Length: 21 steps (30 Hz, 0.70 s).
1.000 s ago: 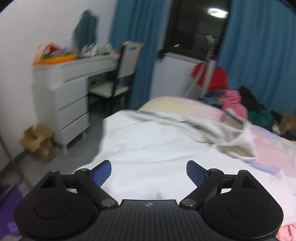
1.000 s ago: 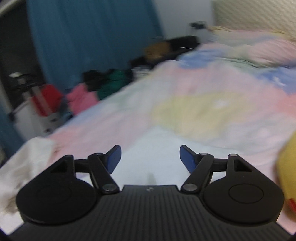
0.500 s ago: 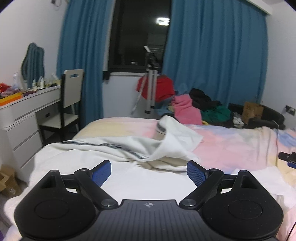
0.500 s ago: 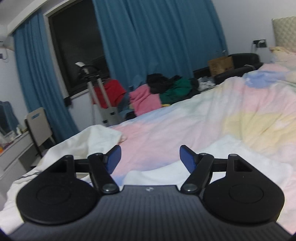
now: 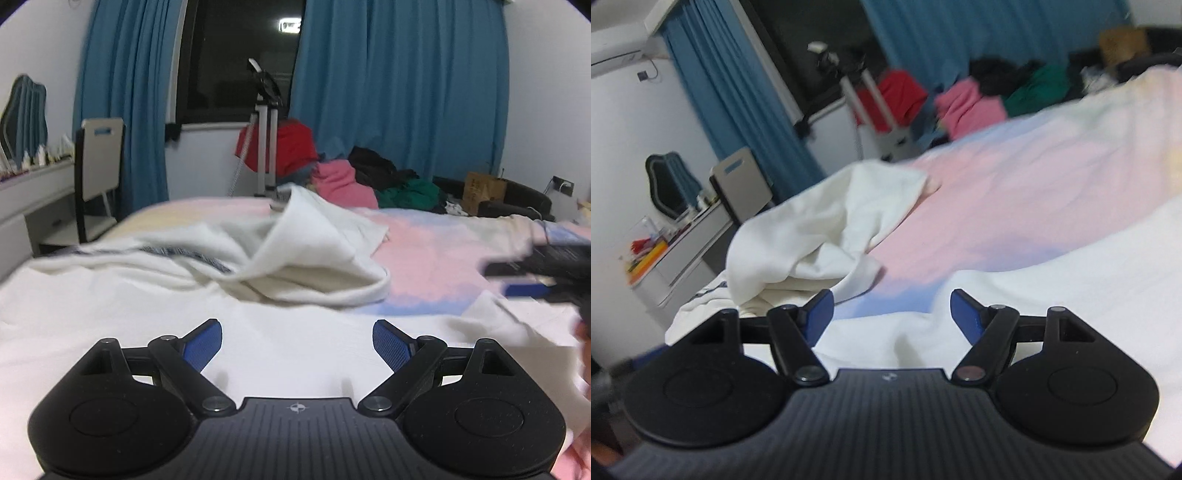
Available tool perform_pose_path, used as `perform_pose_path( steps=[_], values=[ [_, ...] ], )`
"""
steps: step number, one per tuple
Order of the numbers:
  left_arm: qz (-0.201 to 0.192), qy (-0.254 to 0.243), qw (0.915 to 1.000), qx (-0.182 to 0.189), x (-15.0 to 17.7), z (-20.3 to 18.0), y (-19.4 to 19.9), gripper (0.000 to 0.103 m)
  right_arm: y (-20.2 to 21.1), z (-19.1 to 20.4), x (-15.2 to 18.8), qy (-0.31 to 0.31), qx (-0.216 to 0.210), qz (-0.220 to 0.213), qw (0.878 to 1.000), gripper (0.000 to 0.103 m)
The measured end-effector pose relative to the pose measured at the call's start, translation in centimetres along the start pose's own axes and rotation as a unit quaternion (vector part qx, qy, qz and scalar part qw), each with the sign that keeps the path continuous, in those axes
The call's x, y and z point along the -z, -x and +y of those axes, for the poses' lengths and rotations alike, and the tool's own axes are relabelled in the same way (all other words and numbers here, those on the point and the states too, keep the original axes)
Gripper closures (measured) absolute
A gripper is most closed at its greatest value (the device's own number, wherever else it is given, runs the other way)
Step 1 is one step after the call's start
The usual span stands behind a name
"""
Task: Fold clothes
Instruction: 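Grasp the white sweatpants corner with the right gripper and lift it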
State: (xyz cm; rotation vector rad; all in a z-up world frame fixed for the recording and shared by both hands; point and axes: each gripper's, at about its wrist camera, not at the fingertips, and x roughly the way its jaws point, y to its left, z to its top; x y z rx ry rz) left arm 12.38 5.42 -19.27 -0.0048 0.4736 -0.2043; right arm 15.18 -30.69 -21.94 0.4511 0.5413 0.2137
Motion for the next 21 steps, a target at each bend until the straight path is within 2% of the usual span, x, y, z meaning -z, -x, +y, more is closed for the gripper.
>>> perform_pose_path(
  steps=[5,8,12,15,16,17,19,21],
  values=[
    [0.006,0.047,0.9972,0.057,2.2,2.2,-2.9,0.013,-9.7,0.4,-2.7,-0.006,-0.003,0.007,1.000,0.033],
    [0.031,0.098,0.9920,0.072,2.8,3.5,-5.1,0.013,-16.0,-0.4,-4.5,-0.036,0.014,0.006,0.999,0.034],
    [0.027,0.106,0.9903,0.086,3.2,3.9,-5.9,0.013,-22.6,-1.6,-6.5,-0.081,0.021,-0.009,0.996,0.035],
    [0.019,0.134,0.9830,0.124,2.9,4.5,-6.0,0.013,-25.9,-1.6,-7.2,-0.066,0.063,-0.033,0.995,0.047],
    [0.014,0.141,0.9805,0.136,2.9,4.7,-5.9,0.013,-26.8,-1.4,-7.4,-0.054,0.080,-0.038,0.995,0.057],
    [0.014,0.145,0.9793,0.140,2.9,4.9,-6.0,0.013,-27.3,-1.3,-7.8,-0.041,0.091,-0.040,0.994,0.068],
    [0.020,0.154,0.9778,0.141,2.9,5.1,-6.1,0.013,-27.8,-0.8,-8.5,-0.022,0.106,-0.042,0.993,0.080],
    [0.022,0.163,0.9758,0.144,2.9,5.4,-6.2,0.013,-27.3,-0.2,-9.2,-0.003,0.119,-0.051,0.992,0.086]
  ],
)
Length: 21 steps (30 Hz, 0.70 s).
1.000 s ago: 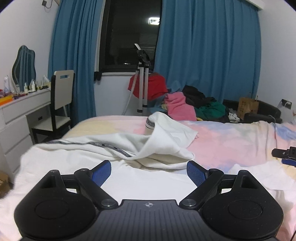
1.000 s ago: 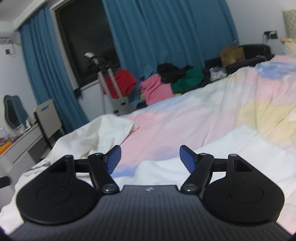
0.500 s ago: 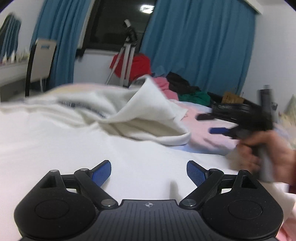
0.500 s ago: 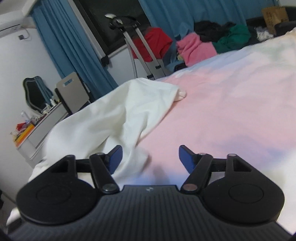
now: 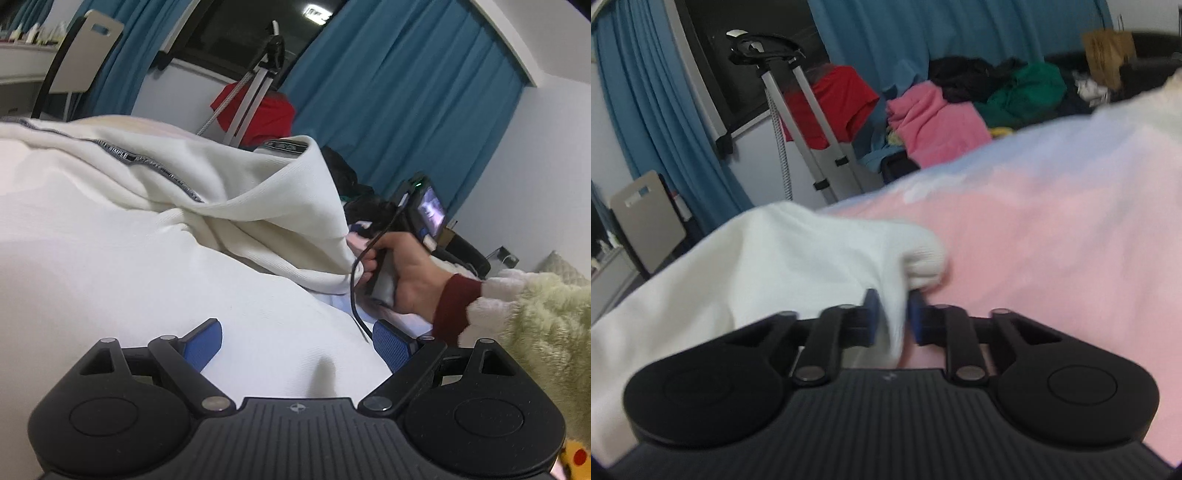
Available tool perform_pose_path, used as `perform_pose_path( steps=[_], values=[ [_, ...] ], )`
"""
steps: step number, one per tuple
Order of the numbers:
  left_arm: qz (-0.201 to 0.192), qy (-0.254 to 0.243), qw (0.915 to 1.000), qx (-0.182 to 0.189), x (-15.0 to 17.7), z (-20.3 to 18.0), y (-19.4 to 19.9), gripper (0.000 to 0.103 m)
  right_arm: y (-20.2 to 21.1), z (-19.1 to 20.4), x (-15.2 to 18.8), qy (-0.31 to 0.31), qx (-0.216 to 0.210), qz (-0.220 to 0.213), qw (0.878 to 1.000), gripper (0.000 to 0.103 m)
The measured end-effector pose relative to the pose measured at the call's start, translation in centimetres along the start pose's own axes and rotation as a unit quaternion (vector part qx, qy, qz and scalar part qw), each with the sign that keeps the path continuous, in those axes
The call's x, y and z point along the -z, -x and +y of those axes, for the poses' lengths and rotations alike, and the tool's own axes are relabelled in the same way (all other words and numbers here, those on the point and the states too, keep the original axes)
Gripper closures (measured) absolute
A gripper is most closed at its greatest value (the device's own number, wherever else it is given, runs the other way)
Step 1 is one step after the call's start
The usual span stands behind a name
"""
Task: Fold clothes
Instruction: 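Grasp the white sweatpants corner with the right gripper and lift it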
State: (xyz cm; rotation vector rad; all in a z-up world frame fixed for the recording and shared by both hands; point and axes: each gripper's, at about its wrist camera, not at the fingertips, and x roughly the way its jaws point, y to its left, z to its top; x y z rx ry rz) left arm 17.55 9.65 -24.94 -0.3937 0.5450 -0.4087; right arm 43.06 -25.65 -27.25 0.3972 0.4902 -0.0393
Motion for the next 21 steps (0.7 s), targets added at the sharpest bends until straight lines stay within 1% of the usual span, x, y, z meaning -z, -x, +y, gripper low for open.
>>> perform_pose_path(
  steps=[2,3,6,9,12,14,16,17,19,21],
  values=[
    [-0.004,-0.003,1.0000,-0.001,0.0,-0.1,0.2,0.013,1.3,0.3,-1.1,0.021,0.012,-0.021,0.999,0.089],
    [-0.005,-0.007,1.0000,-0.003,0.2,-0.6,1.0,0.013,2.2,0.0,-2.0,0.022,0.023,-0.034,0.999,0.089],
    [-0.009,-0.017,0.9998,-0.005,0.3,-1.0,1.6,0.013,5.2,-1.5,-4.9,0.021,0.061,-0.067,0.996,0.090],
    [-0.012,-0.032,0.9994,-0.011,0.3,-1.5,1.9,0.013,9.2,-4.5,-7.8,0.013,0.121,-0.090,0.988,0.090],
    [-0.015,-0.040,0.9990,-0.014,0.2,-1.8,2.3,0.013,13.8,-8.5,-10.1,-0.002,0.188,-0.106,0.976,0.090],
    [-0.015,-0.033,0.9993,-0.009,0.0,-1.8,2.6,0.013,16.0,-11.8,-11.3,-0.024,0.218,-0.090,0.971,0.090],
    [-0.018,-0.028,0.9995,-0.002,-0.2,-1.9,3.1,0.013,17.9,-14.8,-11.6,-0.049,0.224,-0.074,0.971,0.090],
    [-0.019,-0.029,0.9994,-0.004,-0.4,-2.0,3.3,0.013,18.6,-16.0,-11.5,-0.060,0.222,-0.071,0.971,0.090],
    [-0.023,-0.036,0.9990,-0.008,-0.7,-2.2,4.0,0.013,19.9,-17.3,-11.3,-0.061,0.222,-0.070,0.971,0.090],
    [-0.029,-0.040,0.9987,-0.010,-0.9,-2.3,4.7,0.013,21.1,-18.1,-10.8,-0.058,0.217,-0.080,0.971,0.090]
  ],
)
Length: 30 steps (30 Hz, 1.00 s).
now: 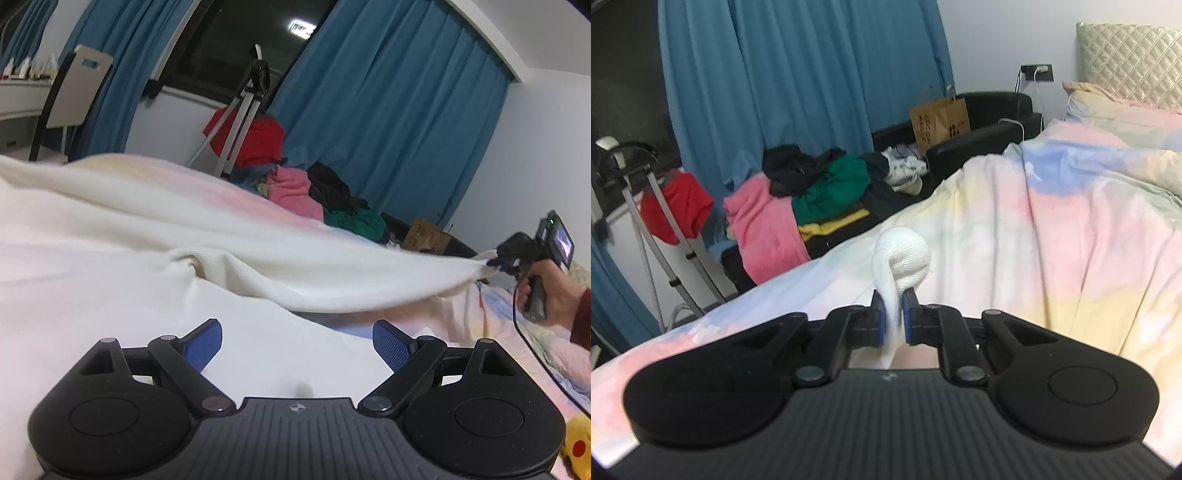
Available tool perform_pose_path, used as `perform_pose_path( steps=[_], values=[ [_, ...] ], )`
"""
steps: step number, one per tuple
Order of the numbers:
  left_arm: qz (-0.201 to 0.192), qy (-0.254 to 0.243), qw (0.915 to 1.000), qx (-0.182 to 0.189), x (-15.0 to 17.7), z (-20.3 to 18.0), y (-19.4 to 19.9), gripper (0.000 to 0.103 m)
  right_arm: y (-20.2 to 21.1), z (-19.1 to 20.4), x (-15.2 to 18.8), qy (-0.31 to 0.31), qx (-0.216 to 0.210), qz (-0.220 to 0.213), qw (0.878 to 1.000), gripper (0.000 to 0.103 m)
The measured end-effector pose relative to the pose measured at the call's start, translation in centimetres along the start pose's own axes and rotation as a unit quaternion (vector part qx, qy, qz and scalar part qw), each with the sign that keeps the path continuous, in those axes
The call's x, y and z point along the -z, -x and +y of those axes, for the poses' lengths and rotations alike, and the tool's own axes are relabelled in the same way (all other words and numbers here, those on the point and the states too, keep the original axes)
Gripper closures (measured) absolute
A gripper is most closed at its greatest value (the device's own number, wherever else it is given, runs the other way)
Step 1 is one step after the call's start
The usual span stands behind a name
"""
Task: Fold clothes
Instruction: 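Grasp the white sweatpants corner with the right gripper and lift it, then pull the held corner across the pants and open the right gripper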
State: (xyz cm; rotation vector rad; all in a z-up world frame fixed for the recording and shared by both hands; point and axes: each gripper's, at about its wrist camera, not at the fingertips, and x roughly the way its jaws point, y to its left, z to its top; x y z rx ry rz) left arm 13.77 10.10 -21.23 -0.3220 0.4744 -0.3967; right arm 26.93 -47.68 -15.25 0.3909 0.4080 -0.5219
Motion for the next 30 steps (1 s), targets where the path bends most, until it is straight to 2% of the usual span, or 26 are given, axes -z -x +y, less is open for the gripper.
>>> perform_pose_path(
  steps=[3,6,9,14,16,19,22,24,27,30],
  values=[
    [-0.003,0.005,1.0000,0.004,-0.1,-0.1,1.0,0.013,0.2,-1.9,1.0,-0.007,-0.005,-0.004,1.000,0.090],
    [-0.003,0.004,0.9999,0.011,-0.1,-0.4,1.7,0.013,-0.5,-4.0,3.7,-0.017,-0.009,-0.002,1.000,0.090],
    [-0.003,-0.012,0.9999,0.010,0.2,-1.0,2.0,0.013,-1.5,-6.4,7.3,-0.026,-0.002,0.018,0.999,0.090],
    [-0.006,-0.013,0.9999,0.001,0.3,-1.5,1.9,0.013,-2.7,-10.9,13.3,-0.101,-0.027,0.031,0.994,0.090],
    [-0.023,-0.001,0.9997,-0.007,0.2,-1.6,2.3,0.013,-2.5,-11.8,13.6,-0.134,-0.041,0.032,0.990,0.090],
    [-0.030,0.008,0.9994,-0.016,-0.4,-2.0,3.0,0.013,-1.1,-12.7,12.8,-0.204,-0.071,0.013,0.976,0.090],
    [-0.033,0.005,0.9988,-0.036,-0.8,-2.2,3.7,0.013,-0.7,-12.1,12.8,-0.183,-0.058,0.014,0.981,0.089],
    [-0.032,0.004,0.9983,-0.048,-0.9,-2.3,4.1,0.013,-1.1,-11.2,13.1,-0.141,-0.036,0.028,0.989,0.088],
    [-0.030,0.002,0.9974,-0.065,-0.9,-2.4,4.9,0.013,-0.9,-10.6,13.1,-0.122,-0.021,0.044,0.991,0.083],
    [-0.033,-0.007,0.9965,-0.077,-1.0,-2.8,5.5,0.013,0.2,-9.6,12.9,-0.094,-0.007,0.063,0.993,0.066]
  ],
)
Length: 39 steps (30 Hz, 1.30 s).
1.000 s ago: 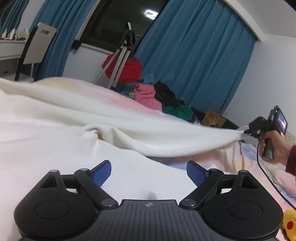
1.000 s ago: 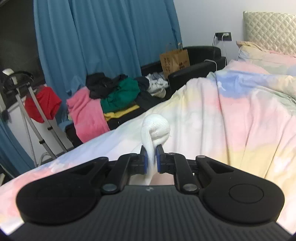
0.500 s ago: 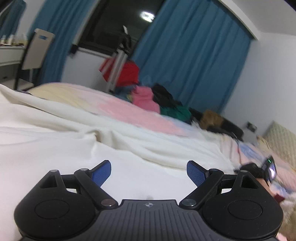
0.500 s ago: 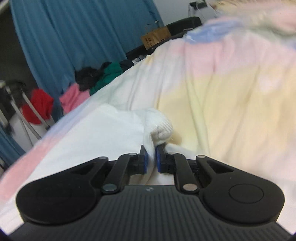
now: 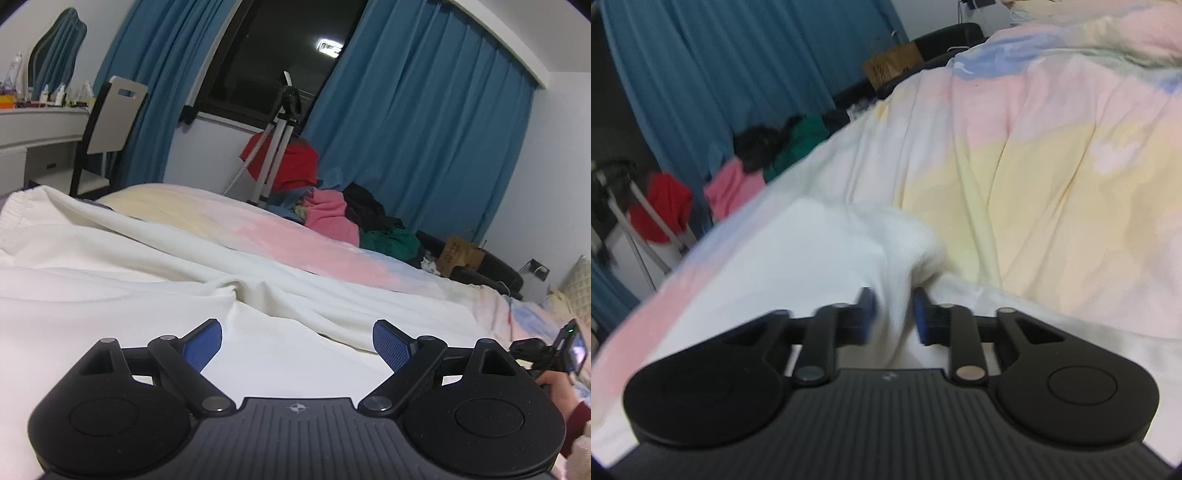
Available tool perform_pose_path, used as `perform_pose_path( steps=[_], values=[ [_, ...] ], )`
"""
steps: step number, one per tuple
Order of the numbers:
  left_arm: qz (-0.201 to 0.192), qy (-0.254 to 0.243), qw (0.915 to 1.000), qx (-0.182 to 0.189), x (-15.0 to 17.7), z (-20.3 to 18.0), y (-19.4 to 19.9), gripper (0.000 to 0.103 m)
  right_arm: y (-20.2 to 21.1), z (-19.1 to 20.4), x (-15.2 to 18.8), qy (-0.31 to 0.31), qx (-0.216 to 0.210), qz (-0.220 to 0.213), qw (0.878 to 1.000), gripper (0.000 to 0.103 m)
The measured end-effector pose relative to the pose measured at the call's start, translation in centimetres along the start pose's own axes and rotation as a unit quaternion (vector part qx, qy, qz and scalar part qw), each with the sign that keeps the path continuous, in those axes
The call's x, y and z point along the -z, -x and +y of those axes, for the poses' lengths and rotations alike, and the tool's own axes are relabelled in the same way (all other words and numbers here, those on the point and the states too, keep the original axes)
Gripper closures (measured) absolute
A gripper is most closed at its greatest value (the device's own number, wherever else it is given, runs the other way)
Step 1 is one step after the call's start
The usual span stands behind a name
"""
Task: Fold clothes
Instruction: 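Pull the held corner across the pants and open the right gripper, then grasp the ribbed cuff with the right gripper while the left gripper grasps the waistband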
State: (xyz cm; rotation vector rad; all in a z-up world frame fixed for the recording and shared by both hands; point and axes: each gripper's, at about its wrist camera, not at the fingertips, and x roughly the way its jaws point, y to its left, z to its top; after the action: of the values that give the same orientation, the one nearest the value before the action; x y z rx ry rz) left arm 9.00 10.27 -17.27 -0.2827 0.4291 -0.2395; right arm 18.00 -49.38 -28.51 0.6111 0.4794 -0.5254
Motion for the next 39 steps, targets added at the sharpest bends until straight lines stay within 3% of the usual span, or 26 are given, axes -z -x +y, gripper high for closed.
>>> perform_pose_path(
  steps=[2,4,12,16,17,21,24,26,30,33,35,39],
  values=[
    [-0.003,-0.008,1.0000,-0.005,-0.1,-0.3,0.3,0.013,1.8,0.7,0.6,0.016,-0.003,0.000,1.000,0.049],
    [-0.004,-0.015,0.9998,-0.009,-0.1,-0.7,0.8,0.013,4.1,1.5,1.3,0.034,-0.017,0.000,0.999,0.041],
    [-0.011,-0.045,0.9989,-0.005,0.1,-2.4,3.5,0.012,14.1,5.0,2.9,0.128,-0.070,0.005,0.989,0.040],
    [0.000,-0.035,0.9993,-0.010,0.5,-2.3,4.5,0.012,18.5,5.1,3.8,0.126,-0.107,-0.006,0.986,0.023],
    [0.011,-0.022,0.9995,-0.021,0.4,-1.8,4.6,0.012,19.2,5.0,4.0,0.122,-0.112,-0.009,0.986,0.018],
    [0.055,0.044,0.9942,-0.081,-0.1,1.2,5.1,0.012,19.9,4.4,4.0,0.106,-0.109,-0.003,0.988,0.017],
    [0.077,0.134,0.9798,-0.127,-0.7,5.6,6.4,0.011,19.2,4.1,4.0,0.105,-0.087,0.004,0.991,0.017],
    [0.083,0.204,0.9637,-0.151,-1.0,8.9,7.8,0.008,18.6,3.6,3.9,0.101,-0.070,0.010,0.992,0.017],
    [0.074,0.323,0.9245,-0.188,-0.7,15.0,11.6,0.008,17.5,1.8,3.4,0.077,-0.025,0.011,0.997,0.017],
    [0.062,0.397,0.8875,-0.226,-0.4,18.8,14.0,0.008,16.7,-0.4,2.6,0.033,0.032,0.010,0.999,0.017],
    [0.058,0.427,0.8706,-0.238,-0.2,20.6,14.8,0.008,16.4,-2.4,2.2,-0.010,0.058,0.010,0.998,0.018],
    [0.074,0.432,0.8680,-0.233,-1.0,22.6,14.2,0.008,15.9,-6.3,1.7,-0.094,0.084,0.009,0.992,0.018]
  ],
)
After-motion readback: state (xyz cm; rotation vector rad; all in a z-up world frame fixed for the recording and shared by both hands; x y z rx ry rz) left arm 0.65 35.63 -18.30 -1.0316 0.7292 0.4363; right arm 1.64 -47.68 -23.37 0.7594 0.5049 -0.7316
